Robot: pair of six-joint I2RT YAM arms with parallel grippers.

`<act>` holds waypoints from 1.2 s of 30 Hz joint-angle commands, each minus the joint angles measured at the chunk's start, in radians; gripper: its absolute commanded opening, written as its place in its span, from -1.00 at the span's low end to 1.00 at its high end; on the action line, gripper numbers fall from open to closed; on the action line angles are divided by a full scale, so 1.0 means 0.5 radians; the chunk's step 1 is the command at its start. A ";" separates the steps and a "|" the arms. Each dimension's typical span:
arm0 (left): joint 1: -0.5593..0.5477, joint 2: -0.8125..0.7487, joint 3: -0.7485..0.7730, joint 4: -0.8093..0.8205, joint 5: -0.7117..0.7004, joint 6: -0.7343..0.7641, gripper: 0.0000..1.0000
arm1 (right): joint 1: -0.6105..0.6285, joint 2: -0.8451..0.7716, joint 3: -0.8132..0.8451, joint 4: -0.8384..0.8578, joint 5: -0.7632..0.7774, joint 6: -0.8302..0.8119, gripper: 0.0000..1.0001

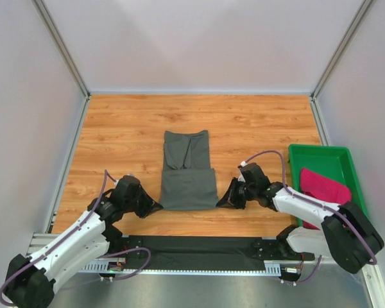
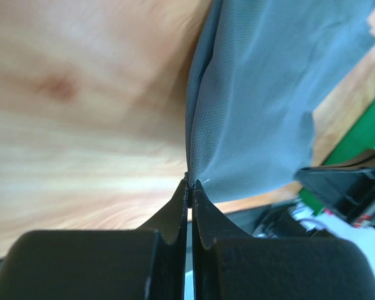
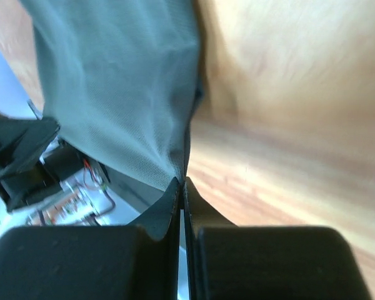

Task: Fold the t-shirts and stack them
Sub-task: Fold the tshirt

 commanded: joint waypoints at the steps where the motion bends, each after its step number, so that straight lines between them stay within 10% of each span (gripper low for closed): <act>1: -0.043 -0.181 -0.086 -0.440 0.032 0.035 -1.00 | 0.066 -0.186 -0.076 -0.359 -0.021 -0.148 -1.00; 18: -0.105 -0.968 0.027 -1.259 0.198 -0.107 -1.00 | 0.437 -0.806 -0.144 -0.972 -0.082 0.020 -1.00; 36: 0.222 0.927 1.502 -0.934 -0.152 0.792 -1.00 | -0.247 0.368 1.215 -1.577 -0.426 -0.918 -1.00</act>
